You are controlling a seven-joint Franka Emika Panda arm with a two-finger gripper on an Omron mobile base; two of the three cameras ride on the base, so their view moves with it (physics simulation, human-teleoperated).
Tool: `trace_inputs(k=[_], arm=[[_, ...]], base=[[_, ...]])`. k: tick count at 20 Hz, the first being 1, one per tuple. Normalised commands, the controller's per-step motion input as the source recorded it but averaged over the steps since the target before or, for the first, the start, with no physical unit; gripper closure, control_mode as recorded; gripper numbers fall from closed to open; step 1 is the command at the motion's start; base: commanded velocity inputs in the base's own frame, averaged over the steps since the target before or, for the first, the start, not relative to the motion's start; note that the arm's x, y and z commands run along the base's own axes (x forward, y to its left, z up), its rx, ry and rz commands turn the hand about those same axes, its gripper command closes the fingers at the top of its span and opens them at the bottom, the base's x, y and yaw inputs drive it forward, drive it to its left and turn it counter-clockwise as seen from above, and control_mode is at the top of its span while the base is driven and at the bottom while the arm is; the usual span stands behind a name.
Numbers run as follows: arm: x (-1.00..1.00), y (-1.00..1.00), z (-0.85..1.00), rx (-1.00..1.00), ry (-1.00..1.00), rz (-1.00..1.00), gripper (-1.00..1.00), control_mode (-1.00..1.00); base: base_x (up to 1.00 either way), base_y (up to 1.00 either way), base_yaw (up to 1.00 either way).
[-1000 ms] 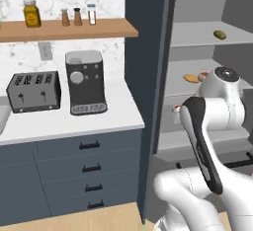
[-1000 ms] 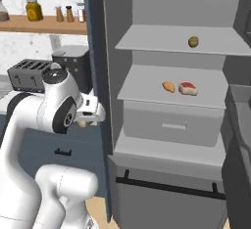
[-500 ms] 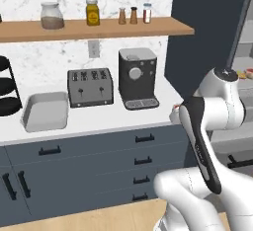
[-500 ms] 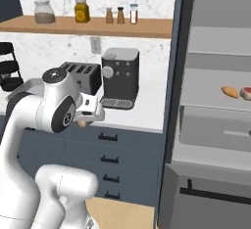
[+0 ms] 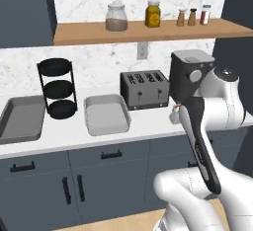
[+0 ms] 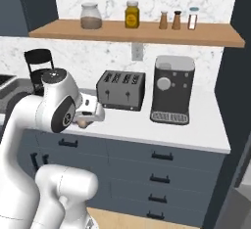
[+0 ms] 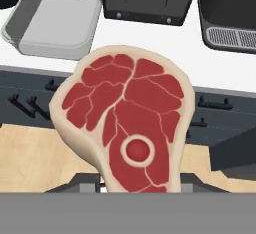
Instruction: Place one potato and one steak in each tupperware on the nearby counter, to pack two identical lunches.
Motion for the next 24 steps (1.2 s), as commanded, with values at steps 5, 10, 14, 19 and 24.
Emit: trace_inputs(k=[5, 10, 14, 19, 24], arm=[[0.0, 0.0, 0.0, 0.0, 0.0, 0.0, 1.0, 1.0], [0.0, 0.0, 0.0, 0.0, 0.0, 0.0, 1.0, 1.0], [0.47, 0.0, -0.25, 0.01, 0.0, 0.0, 1.0, -1.0], [0.92, 0.03, -0.46, 0.01, 0.0, 0.0, 1.0, -1.0], [0.9, 0.15, -0.51, 0.0, 0.0, 0.0, 1.0, -1.0]], base=[[0.47, 0.78, 0.0], [0.65, 0.27, 0.0], [0.42, 0.0, 0.0], [0.0, 0.0, 0.0], [0.0, 0.0, 0.0]])
